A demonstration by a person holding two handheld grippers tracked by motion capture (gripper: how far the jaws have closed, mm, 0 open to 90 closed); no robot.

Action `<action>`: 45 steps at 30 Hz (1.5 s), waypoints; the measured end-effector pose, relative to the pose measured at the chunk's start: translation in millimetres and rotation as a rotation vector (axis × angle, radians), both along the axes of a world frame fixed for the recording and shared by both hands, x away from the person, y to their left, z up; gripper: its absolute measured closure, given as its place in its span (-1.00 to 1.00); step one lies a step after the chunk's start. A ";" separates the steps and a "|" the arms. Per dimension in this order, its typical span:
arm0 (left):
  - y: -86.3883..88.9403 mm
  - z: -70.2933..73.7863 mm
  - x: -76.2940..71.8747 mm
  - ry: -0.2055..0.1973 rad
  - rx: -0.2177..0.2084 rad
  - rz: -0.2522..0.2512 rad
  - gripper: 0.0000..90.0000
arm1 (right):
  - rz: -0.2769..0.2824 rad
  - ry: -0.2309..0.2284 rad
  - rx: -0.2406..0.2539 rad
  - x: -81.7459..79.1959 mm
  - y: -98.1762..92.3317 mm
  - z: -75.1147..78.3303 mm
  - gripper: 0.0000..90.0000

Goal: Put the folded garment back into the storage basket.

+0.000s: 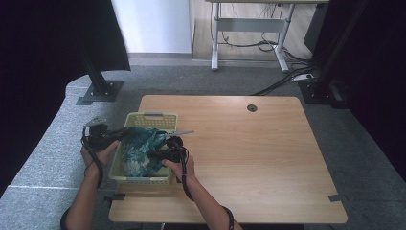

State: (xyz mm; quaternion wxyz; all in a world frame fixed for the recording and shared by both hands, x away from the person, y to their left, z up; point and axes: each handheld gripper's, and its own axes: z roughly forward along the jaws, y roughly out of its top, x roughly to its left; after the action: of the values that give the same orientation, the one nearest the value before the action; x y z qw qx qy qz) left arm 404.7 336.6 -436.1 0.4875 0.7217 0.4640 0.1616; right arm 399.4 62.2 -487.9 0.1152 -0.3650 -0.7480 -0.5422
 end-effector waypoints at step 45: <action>-31.9 -5.1 0.8 0.020 0.028 0.055 -0.01 | -0.109 -0.188 -0.234 -18.8 -24.0 12.9 -0.26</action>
State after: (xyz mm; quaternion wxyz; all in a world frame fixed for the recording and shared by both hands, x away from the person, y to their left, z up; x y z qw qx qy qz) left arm 405.5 304.7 -441.2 0.4680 0.7169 0.4865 0.1741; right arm 380.5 38.3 -475.0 -0.0281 -0.3634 -0.7926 -0.4888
